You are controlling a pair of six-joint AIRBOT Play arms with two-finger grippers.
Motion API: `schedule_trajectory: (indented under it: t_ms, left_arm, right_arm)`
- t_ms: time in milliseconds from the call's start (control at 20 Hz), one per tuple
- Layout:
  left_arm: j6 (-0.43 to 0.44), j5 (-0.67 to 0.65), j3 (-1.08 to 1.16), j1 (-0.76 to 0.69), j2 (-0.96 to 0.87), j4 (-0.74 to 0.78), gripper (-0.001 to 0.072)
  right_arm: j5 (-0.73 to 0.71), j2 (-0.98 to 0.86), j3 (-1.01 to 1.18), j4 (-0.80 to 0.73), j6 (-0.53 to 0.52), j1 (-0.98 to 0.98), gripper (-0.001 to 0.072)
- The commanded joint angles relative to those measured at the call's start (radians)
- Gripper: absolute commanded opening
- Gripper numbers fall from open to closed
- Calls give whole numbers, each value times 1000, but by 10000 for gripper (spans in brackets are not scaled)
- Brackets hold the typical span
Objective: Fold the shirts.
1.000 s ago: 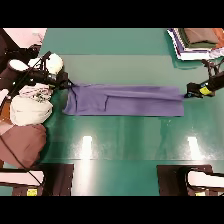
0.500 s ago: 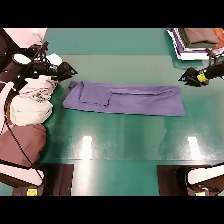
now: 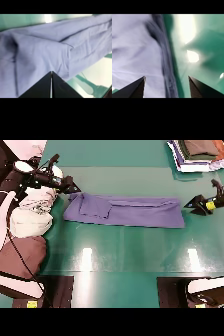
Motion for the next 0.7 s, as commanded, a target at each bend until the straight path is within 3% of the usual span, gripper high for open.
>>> schedule_trajectory:
  t_ms: [0,350,400,450,500,550,600,650]
  left_arm:
    - [-3,34,2,-69,0,8,26]
    - [-84,109,2,-185,-3,80,26]
    - [-87,137,3,-202,-3,82,26]
    - [-87,171,2,-222,-3,83,26]
    - [-92,203,3,-243,-3,83,26]
    - [-93,234,3,-265,-4,83,26]
    - [-93,257,5,-284,-9,82,26]
    - [-93,261,16,-303,-25,82,26]
  right_arm:
    - [31,-63,-56,122,-67,-48,588]
    - [26,-118,-55,161,-134,43,556]
    - [32,-118,-55,161,-149,59,435]
    - [42,-118,-55,161,-163,73,258]
    - [54,-116,-55,161,-171,82,162]
    - [63,-109,-55,160,-175,89,139]
    - [68,-93,-55,161,-176,89,27]
    - [67,-69,-55,162,-176,89,13]
